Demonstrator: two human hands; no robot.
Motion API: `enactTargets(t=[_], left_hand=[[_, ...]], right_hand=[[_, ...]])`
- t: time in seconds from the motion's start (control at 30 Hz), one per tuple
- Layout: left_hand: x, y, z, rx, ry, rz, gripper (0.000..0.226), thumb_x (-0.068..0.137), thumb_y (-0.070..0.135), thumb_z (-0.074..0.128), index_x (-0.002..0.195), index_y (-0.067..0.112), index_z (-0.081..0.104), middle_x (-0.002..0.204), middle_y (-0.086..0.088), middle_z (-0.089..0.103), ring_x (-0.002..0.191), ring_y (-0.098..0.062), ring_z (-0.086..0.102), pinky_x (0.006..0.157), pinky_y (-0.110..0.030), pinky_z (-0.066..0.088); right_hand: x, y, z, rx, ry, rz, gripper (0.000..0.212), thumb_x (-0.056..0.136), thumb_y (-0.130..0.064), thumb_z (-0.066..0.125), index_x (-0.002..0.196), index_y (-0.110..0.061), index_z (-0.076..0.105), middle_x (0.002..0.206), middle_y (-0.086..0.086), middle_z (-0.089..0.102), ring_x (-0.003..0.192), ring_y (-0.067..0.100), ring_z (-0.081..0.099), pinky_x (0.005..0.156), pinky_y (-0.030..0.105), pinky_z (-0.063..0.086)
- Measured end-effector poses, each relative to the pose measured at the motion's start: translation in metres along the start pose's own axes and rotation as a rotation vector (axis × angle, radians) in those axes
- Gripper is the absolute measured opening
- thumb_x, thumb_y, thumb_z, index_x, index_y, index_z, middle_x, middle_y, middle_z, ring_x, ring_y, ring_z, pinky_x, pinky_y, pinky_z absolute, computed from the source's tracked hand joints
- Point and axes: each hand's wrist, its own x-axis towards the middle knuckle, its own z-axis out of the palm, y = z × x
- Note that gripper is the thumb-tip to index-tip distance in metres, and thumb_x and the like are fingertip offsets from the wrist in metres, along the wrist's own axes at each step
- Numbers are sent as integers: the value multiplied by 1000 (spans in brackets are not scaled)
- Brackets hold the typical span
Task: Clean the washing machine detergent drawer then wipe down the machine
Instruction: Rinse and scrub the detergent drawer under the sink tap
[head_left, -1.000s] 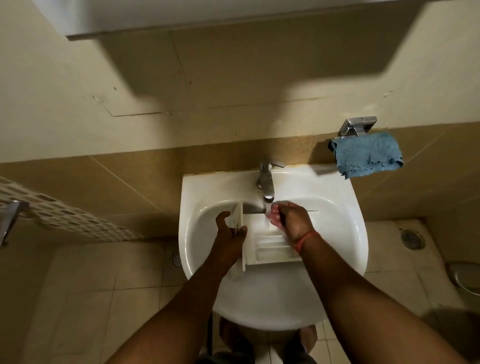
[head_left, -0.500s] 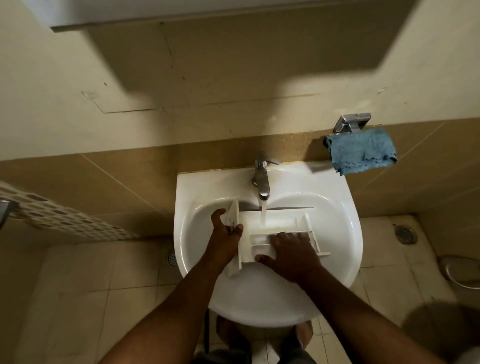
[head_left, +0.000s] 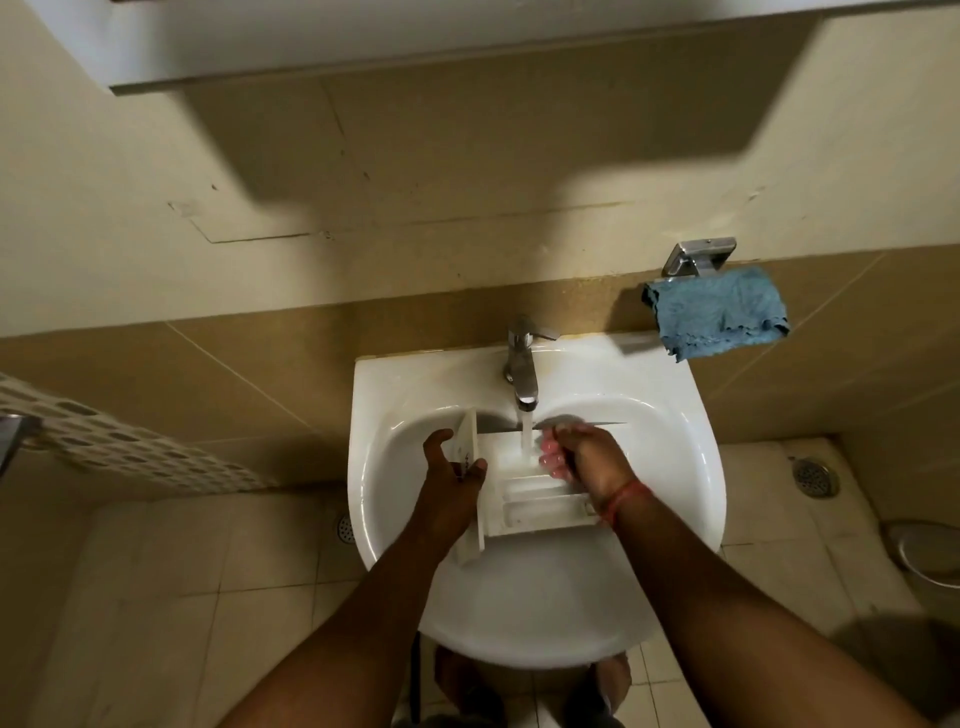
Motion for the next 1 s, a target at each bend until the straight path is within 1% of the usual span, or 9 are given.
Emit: enactTargets(t=[0.13, 0.27, 0.33, 0.5, 0.6, 0.7, 0.8, 0.87, 1.0], left_hand=[[-1, 4, -1, -15, -15, -26, 63, 97, 24, 57, 142, 34, 14, 119, -12, 58, 98, -19, 61, 96, -41, 52], [-3, 1, -2, -28, -10, -5, 65, 97, 24, 57, 144, 32, 13, 116, -14, 61, 96, -21, 63, 94, -42, 53], [-2, -1, -1, 7, 10, -9, 66, 97, 26, 58, 144, 34, 13, 120, -13, 59, 103, -24, 61, 98, -46, 52], [0, 1, 0, 16, 6, -29, 66, 97, 26, 58, 143, 35, 13, 120, -10, 57, 104, -22, 59, 102, -46, 48], [0, -2, -2, 29, 25, -31, 66, 96, 26, 59, 144, 33, 14, 115, -8, 58, 99, -20, 59, 101, -48, 49], [-2, 0, -1, 37, -5, -34, 66, 97, 26, 58, 145, 32, 13, 107, -4, 58, 91, -13, 59, 99, -45, 50], [-1, 3, -2, 43, -26, -27, 64, 97, 26, 57, 144, 32, 13, 105, -3, 58, 89, -12, 59, 96, -42, 52], [-3, 4, -3, 52, -33, -15, 62, 98, 26, 56, 143, 30, 14, 110, -6, 58, 93, -16, 60, 96, -42, 52], [-11, 2, -7, 30, -25, 11, 57, 98, 26, 55, 141, 28, 17, 113, -8, 57, 99, -20, 59, 98, -44, 50]], right_hand=[[20, -14, 39, 376, 66, 61, 16, 98, 0, 43, 101, 3, 58, 91, 19, 60, 88, 28, 63, 90, 38, 55], [6, 13, 56, -773, -12, -362, 19, 100, -18, 48, 110, -11, 63, 103, 1, 65, 96, 17, 63, 87, 24, 50], [0, 34, 27, -1280, -20, -474, 35, 98, -43, 38, 108, -17, 59, 104, 4, 65, 94, 23, 64, 82, 34, 51], [6, 29, -29, -1718, 107, -98, 67, 98, -60, 18, 137, -16, 49, 148, 8, 44, 132, 28, 46, 113, 44, 27], [11, 19, -7, -1626, -57, 46, 53, 101, -49, 23, 142, -25, 46, 154, 3, 36, 142, 25, 31, 117, 55, 10], [1, 8, -17, -1406, -256, -53, 35, 102, -27, 40, 131, -20, 59, 141, 6, 52, 132, 24, 44, 114, 36, 28], [-7, 7, -43, -1095, 168, -284, 18, 92, -16, 57, 106, -15, 68, 119, 10, 65, 111, 28, 58, 102, 35, 43], [-13, 18, -55, -973, 423, -218, 35, 87, -17, 63, 121, -9, 61, 120, 14, 62, 112, 31, 57, 102, 37, 43], [-24, 37, -58, -645, 354, -50, 56, 89, -19, 65, 138, -3, 46, 132, 13, 56, 112, 27, 57, 96, 31, 46]])
